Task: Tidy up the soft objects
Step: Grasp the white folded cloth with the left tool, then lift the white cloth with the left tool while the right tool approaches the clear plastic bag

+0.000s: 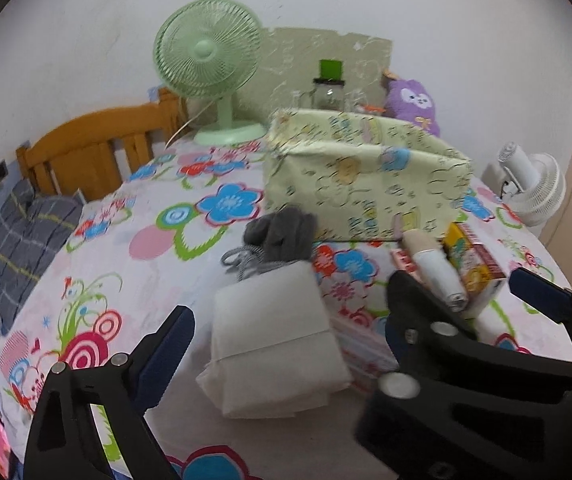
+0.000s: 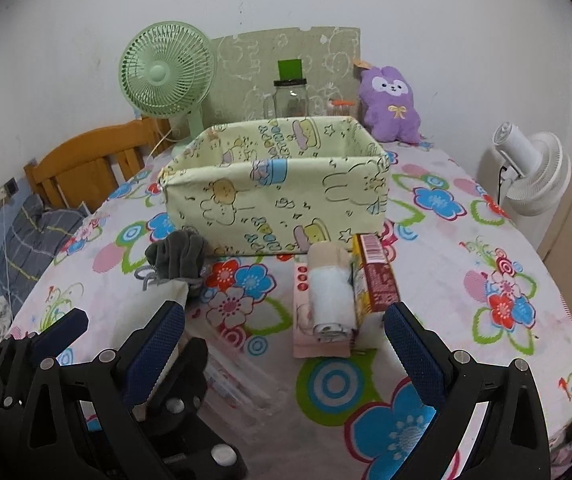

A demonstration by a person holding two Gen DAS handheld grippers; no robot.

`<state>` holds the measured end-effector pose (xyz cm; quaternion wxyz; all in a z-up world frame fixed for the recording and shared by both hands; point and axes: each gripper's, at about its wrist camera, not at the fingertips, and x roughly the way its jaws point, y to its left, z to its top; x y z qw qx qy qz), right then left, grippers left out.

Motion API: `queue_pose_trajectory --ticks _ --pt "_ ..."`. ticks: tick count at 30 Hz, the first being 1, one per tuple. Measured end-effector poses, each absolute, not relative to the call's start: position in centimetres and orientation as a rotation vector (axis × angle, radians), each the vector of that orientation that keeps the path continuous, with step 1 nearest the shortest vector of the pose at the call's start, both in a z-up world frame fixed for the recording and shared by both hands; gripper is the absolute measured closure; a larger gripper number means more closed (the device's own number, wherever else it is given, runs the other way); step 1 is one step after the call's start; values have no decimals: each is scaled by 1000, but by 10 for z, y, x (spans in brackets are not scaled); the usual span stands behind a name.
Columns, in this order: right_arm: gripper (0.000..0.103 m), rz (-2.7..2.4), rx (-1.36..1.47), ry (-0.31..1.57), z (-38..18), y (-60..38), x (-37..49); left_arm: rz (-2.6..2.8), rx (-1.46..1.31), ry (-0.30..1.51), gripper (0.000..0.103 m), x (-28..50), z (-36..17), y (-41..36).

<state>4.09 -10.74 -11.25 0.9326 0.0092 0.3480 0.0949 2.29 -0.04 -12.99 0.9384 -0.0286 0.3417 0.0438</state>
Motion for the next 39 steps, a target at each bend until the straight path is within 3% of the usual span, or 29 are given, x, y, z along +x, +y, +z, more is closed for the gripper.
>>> queue_pose_trajectory --ticks 6,17,25,35,39 --pt "2 202 14 738 -120 -102 44 91 -95 737 10 28 -141 9" --pt "2 205 4 766 -128 -95 49 46 -167 772 33 36 -154 17" --pt "2 209 10 778 -129 -95 49 83 -157 763 58 32 -152 19" --pt "2 226 18 775 -128 -98 40 121 -79 731 61 16 -144 13" --pt "7 238 17 783 -130 -97 38 131 -58 743 61 11 -147 12"
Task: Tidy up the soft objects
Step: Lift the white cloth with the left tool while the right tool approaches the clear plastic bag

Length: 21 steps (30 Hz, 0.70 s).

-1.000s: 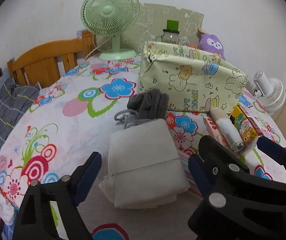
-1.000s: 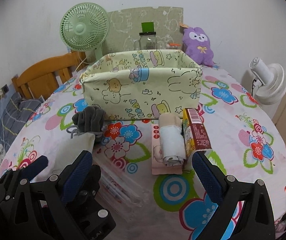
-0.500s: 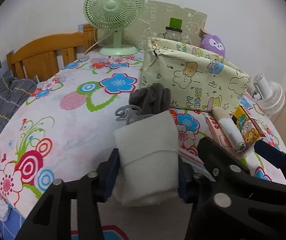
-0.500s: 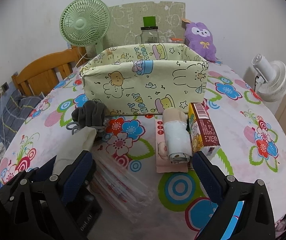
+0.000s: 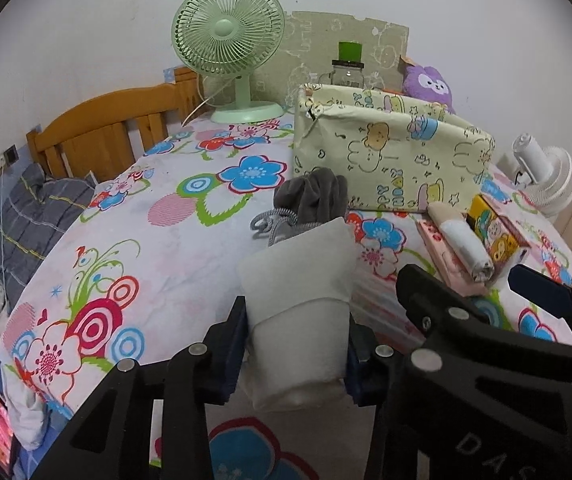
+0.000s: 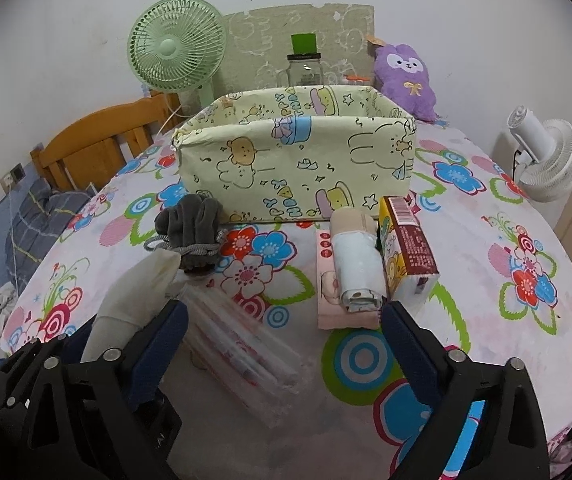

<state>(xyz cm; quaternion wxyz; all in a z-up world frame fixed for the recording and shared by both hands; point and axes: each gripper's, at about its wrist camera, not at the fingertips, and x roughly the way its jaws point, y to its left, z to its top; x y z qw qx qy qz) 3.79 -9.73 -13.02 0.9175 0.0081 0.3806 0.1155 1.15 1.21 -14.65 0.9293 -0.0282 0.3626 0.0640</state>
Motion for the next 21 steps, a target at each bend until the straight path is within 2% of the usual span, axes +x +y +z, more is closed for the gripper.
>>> queue_pose_trajectory --ticks 5,16,21 --pt "12 262 8 808 -136 -93 37 164 -62 749 61 10 -150 20" --pt "15 305 -32 865 -148 -76 44 162 8 783 61 17 -158 19" --pt "26 316 -2 903 -156 -78 51 146 32 786 60 19 -159 16"
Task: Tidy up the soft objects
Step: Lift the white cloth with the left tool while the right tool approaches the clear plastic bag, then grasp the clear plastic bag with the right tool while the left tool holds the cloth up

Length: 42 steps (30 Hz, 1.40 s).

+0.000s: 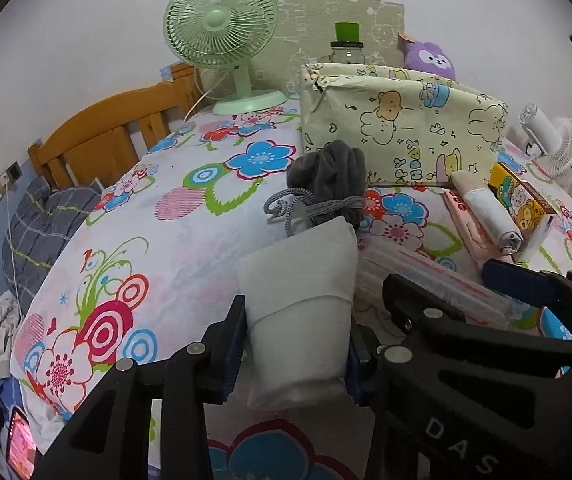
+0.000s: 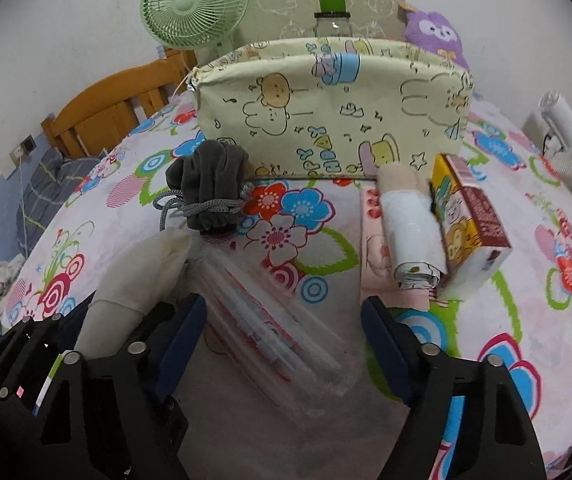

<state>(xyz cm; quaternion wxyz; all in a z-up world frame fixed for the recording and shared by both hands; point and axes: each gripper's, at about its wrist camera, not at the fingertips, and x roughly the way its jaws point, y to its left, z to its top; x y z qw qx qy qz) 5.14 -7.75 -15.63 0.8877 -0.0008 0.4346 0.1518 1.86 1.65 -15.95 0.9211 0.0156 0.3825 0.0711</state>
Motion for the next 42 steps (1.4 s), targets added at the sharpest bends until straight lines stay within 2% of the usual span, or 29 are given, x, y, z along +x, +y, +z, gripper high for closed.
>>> queue_pose_trajectory --ticks 1,5,10,11,16,17,42 --pt "28 319 -3 902 -156 -77 52 144 33 787 60 19 -159 16" --pt "49 318 -2 901 -156 -76 52 137 25 792 60 22 -159 16" --pt "64 325 7 883 -152 -78 50 112 -9 793 60 22 -157 17" --pt "73 326 3 875 -150 -78 49 110 -14 790 61 22 -156 17" --pt "80 326 1 860 -145 -80 46 96 -26 789 62 21 -153 14" --pt "88 329 5 857 -144 -81 46 84 -38 790 62 20 -151 13" --pt "89 281 77 776 -104 -112 38 40 -26 713 62 19 -109 -13"
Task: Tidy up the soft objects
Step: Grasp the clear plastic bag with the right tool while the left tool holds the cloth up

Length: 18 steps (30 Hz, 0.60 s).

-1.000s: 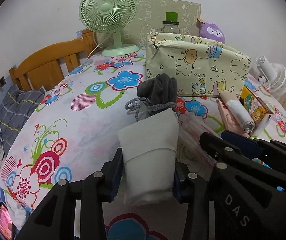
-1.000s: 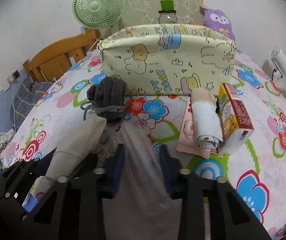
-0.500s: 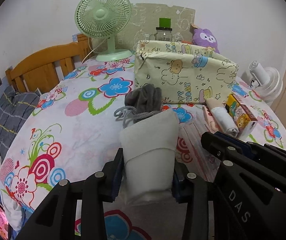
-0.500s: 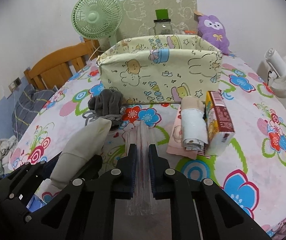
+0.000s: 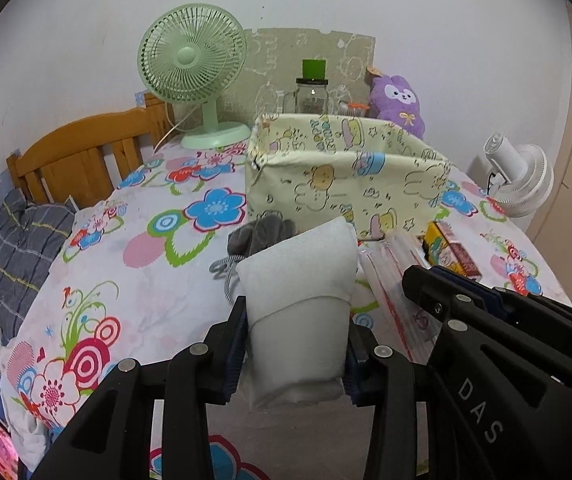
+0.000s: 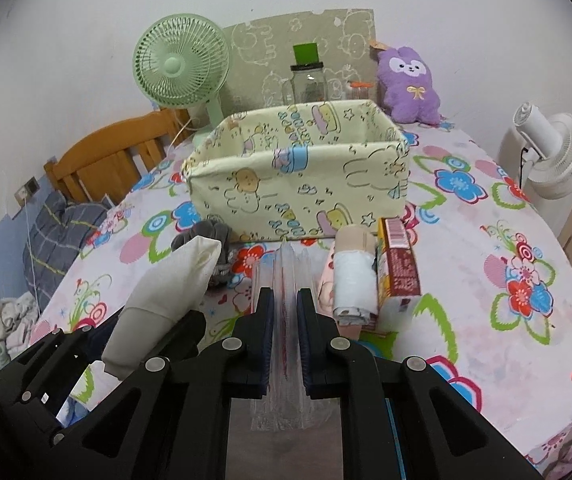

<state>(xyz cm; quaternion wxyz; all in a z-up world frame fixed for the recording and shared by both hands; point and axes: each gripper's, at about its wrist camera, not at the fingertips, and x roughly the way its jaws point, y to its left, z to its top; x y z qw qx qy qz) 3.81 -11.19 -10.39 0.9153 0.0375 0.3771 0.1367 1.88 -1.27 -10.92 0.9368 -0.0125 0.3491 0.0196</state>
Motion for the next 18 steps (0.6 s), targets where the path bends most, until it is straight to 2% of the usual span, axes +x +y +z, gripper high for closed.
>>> queue_pose_trajectory --ticks 18 --pt "89 258 87 706 -60 -124 42 16 -31 644 62 24 -70 -22"
